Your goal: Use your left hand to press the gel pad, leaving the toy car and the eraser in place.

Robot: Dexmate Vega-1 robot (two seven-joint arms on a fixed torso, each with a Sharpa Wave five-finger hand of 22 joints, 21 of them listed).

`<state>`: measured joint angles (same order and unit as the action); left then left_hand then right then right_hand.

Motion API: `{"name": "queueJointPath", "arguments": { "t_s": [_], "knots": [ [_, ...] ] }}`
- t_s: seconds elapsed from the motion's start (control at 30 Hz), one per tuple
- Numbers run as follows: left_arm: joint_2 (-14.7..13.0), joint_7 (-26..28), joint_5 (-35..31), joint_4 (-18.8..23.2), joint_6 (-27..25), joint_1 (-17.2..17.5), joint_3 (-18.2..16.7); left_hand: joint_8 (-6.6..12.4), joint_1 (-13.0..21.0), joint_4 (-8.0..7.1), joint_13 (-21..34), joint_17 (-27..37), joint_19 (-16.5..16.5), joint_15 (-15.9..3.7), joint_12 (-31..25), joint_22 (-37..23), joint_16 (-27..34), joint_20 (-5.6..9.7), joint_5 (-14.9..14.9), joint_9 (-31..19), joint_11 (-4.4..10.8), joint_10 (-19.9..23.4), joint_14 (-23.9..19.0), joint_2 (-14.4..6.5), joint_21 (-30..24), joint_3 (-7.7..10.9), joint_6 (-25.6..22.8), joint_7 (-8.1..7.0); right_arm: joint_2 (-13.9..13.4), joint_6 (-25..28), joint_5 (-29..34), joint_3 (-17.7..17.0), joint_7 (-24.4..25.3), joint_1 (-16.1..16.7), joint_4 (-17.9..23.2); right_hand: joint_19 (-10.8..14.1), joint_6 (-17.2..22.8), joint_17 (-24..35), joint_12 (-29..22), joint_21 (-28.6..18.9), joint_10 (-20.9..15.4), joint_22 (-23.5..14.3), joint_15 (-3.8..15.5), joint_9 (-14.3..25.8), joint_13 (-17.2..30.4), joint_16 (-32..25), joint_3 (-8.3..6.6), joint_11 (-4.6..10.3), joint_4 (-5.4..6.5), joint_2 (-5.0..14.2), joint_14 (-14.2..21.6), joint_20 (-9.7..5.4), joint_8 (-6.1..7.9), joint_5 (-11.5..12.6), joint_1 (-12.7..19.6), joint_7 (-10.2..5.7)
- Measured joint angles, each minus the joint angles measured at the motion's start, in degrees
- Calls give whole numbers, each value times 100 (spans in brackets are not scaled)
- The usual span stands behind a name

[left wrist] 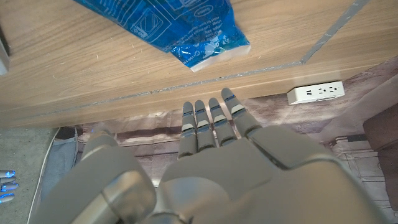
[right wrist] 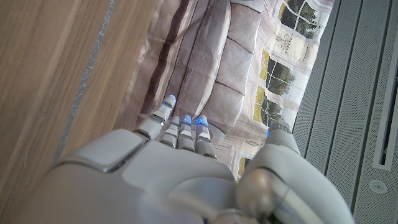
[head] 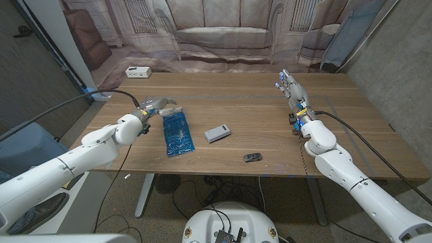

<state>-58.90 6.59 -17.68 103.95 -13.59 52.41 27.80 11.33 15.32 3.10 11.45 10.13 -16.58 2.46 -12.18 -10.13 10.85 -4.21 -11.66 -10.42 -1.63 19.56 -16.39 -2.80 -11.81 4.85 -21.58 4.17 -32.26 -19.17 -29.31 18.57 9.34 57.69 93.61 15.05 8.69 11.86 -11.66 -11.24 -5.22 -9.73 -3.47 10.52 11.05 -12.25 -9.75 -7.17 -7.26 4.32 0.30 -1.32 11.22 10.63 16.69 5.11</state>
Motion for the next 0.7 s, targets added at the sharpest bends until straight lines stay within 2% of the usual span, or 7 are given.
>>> {"name": "queueJointPath", "arguments": {
  "t_s": [0.7],
  "knots": [
    [-30,515,298,193,176,322,-429,0,32,1,0,1,-23,-52,0,0,0,23,0,0,31,31,-51,-32,0,1,-32,-31,-10,-140,16,-77,23,115,58,0,0,0,0,0,0,0,0,0,0,0,0,0,0,0,0,0,0,0,0,0]
  ]
}}
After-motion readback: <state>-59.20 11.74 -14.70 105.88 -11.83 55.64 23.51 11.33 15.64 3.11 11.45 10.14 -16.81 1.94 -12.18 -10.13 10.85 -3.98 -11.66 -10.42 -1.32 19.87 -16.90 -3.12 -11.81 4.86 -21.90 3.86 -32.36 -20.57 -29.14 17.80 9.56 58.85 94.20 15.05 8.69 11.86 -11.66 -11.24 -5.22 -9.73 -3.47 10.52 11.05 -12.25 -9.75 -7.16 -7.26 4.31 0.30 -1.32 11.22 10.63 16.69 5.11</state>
